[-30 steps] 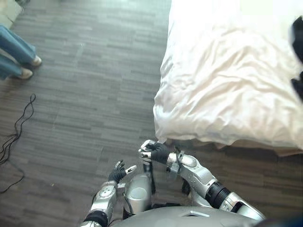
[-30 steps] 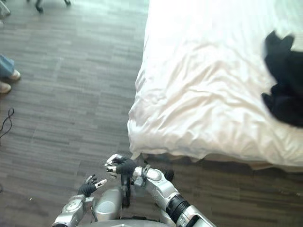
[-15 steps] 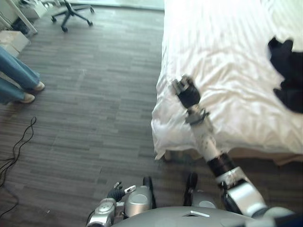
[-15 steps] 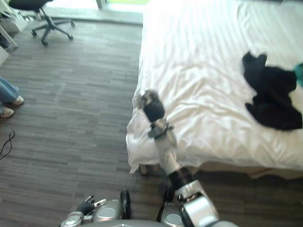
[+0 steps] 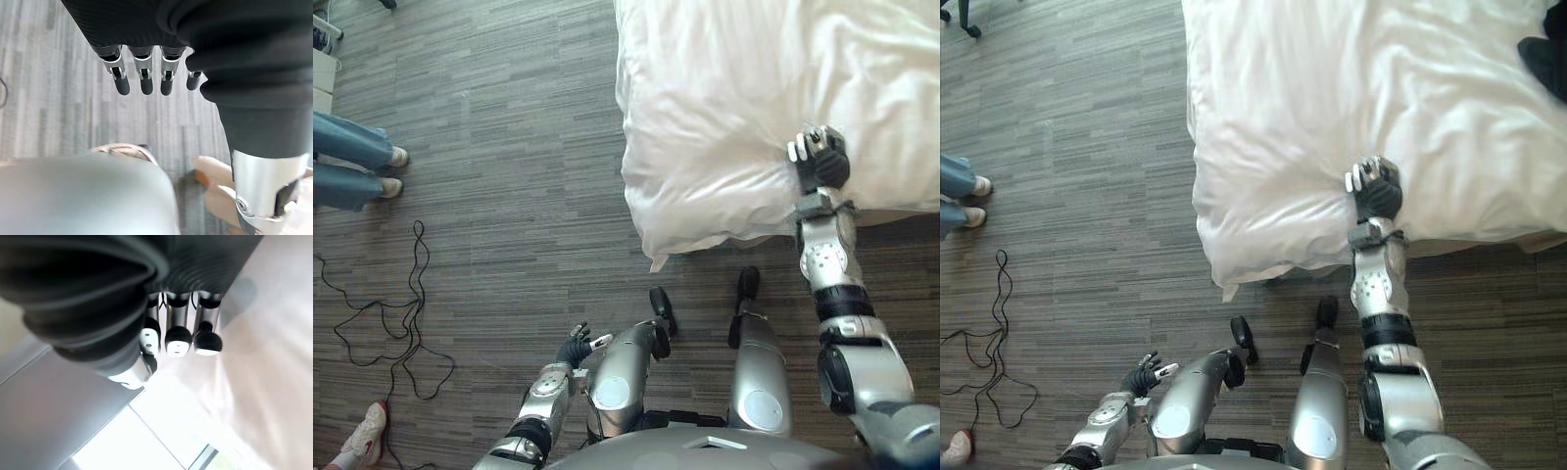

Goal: Tidy the bed and pick cloth on bed and put in laundry

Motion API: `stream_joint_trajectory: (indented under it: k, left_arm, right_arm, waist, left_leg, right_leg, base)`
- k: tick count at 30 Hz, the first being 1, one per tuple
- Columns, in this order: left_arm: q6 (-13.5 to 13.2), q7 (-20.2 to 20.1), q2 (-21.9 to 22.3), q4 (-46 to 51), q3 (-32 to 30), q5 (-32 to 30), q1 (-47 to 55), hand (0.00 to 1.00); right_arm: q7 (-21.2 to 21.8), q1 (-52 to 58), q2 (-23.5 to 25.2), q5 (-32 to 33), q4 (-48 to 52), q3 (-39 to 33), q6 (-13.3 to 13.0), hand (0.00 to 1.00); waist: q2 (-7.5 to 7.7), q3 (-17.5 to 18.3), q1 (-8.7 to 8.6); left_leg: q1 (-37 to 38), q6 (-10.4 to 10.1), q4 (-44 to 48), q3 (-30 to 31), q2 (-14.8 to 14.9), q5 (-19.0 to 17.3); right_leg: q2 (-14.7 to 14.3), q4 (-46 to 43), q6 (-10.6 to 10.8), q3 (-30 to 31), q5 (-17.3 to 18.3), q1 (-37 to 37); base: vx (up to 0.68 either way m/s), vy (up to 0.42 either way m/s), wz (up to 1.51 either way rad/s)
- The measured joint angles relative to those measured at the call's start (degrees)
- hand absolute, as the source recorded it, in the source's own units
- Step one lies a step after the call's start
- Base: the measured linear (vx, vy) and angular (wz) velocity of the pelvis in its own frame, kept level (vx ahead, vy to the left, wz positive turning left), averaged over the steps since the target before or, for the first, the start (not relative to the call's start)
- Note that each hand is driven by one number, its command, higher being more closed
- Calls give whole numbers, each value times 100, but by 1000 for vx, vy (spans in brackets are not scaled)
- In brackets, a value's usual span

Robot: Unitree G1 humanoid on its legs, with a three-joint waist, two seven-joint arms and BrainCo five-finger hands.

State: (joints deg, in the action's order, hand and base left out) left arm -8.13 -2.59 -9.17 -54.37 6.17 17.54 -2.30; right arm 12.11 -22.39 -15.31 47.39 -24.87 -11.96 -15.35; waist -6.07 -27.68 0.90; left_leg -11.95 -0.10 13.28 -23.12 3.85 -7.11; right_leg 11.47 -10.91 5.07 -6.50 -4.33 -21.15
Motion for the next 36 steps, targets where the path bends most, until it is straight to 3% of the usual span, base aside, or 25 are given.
stream_joint_trajectory:
  k: [3,6,7,8,10,12,15,17,22,24,25,26,27,29,31,32,34,36]
  left_arm:
    - [21,-48,70,322,-304,-5,122,0]
    - [59,-112,259,386,-533,-13,230,0]
    - [109,-105,259,388,-691,-23,293,0]
    - [178,-67,263,355,-809,-23,363,0]
    - [291,13,323,353,-913,-36,466,0]
    - [372,62,406,335,-969,-129,600,0]
    - [451,120,512,30,-1070,-361,646,0]
    - [560,178,594,-181,-1097,-563,691,0]
    - [636,253,603,-324,-1262,-814,717,0]
    - [621,249,623,-308,-1614,-739,795,0]
    - [620,251,618,-310,-1681,-738,795,0]
    - [615,250,646,-318,-1775,-718,807,0]
    - [609,241,695,-330,-1778,-689,850,0]
    - [588,216,799,-394,-1740,-693,797,0]
    - [556,139,866,-519,-1641,-699,614,0]
    - [579,67,832,-539,-1632,-753,496,0]
    - [670,32,747,-539,-1642,-769,453,0]
    - [675,12,725,-543,-1639,-822,465,0]
  right_arm:
    - [-101,1257,300,-161,91,-543,41,100]
    - [-77,2493,509,-154,31,-882,58,100]
    - [26,3002,632,-154,25,-902,58,0]
    - [157,3446,763,-157,19,-892,62,0]
    - [367,3991,974,-233,-216,-876,100,0]
    - [595,4305,1084,-584,-758,-837,308,0]
    - [815,4288,1256,-1167,-1849,-716,521,0]
    - [761,4238,1316,-1577,-2349,-708,570,0]
    - [661,3916,1312,-1726,-2713,-675,636,0]
    - [628,3504,1248,-1734,-2898,-529,650,0]
    - [617,3432,1214,-1733,-2912,-475,663,0]
    - [628,3336,1169,-1735,-2915,-410,694,0]
    - [645,3304,1076,-1734,-2899,-334,694,0]
    - [708,3328,988,-1734,-2898,-314,684,0]
    - [719,3385,1058,-1735,-2903,-311,618,0]
    - [712,3463,1219,-1737,-2899,-289,570,0]
    - [729,3534,1414,-1735,-2814,-137,460,0]
    - [731,3720,1495,-1743,-2652,-67,344,0]
  waist:
    - [268,-52,-71]
    - [385,22,-219]
    - [478,97,-352]
    - [560,199,-471]
    - [644,516,-543]
    - [699,871,-559]
    - [659,1372,-564]
    - [528,1682,-564]
    - [469,1874,-450]
    - [637,1823,-296]
    - [647,1827,-247]
    - [632,1839,-122]
    - [480,1925,-54]
    - [340,1981,-165]
    - [310,1987,-326]
    - [458,1920,-320]
    - [596,1920,-314]
    - [649,1940,-360]
  left_leg:
    - [244,-35,110,-150,107,-202]
    - [383,-85,190,-196,188,-357]
    - [479,-120,162,-260,225,-387]
    - [647,-144,76,-314,257,-401]
    - [908,-195,-98,-361,300,-380]
    - [1224,-291,-380,-407,321,-312]
    - [1723,-394,-843,-426,321,-181]
    - [1964,-443,-1091,-464,316,-137]
    - [2133,-482,-984,-398,279,-165]
    - [2014,-272,-288,379,249,-289]
    - [1974,-165,-51,667,233,-382]
    - [1922,-56,315,1223,216,-645]
    - [1931,-81,494,1693,224,-905]
    - [2005,-143,393,1867,235,-1184]
    - [2130,-267,11,1670,248,-1422]
    - [2217,-239,-50,1446,168,-1384]
    - [2266,-236,-51,1215,113,-1386]
    - [2334,-205,-38,1024,86,-1404]
  right_leg:
    - [-91,63,-17,62,56,246]
    - [-151,99,-4,75,140,403]
    - [-196,127,-1,101,151,470]
    - [-250,223,-2,133,151,610]
    - [-337,388,-2,139,148,837]
    - [-433,595,-3,126,148,1116]
    - [-546,991,-21,76,117,1614]
    - [-621,1301,-36,80,43,1912]
    - [-759,1535,-77,474,-65,2052]
    - [-808,1432,-124,1175,-114,1933]
    - [-848,1407,-141,1399,-111,1906]
    - [-955,1404,-130,1831,-114,1855]
    - [-1119,1433,-128,2161,-186,1791]
    - [-1253,1510,-85,2307,-336,1711]
    - [-1271,1490,-7,2309,-469,1575]
    - [-1243,1408,-5,2453,-564,1514]
    - [-1204,1284,-33,2519,-555,1395]
    - [-1138,1139,-187,2259,-450,1318]
  base:
    - [73,25,-31]
    - [108,29,-20]
    - [174,21,-29]
    - [154,11,-31]
    - [165,-11,-23]
    - [178,-35,-11]
    - [134,-33,-1]
    - [51,-26,-6]
    - [21,-38,-34]
    - [-6,-85,-136]
    - [-50,-78,-184]
    - [-67,11,-193]
    - [-80,38,-181]
    - [-73,132,-91]
    - [-123,154,-34]
    - [-121,103,-50]
    - [-134,58,-66]
    - [-64,40,-50]
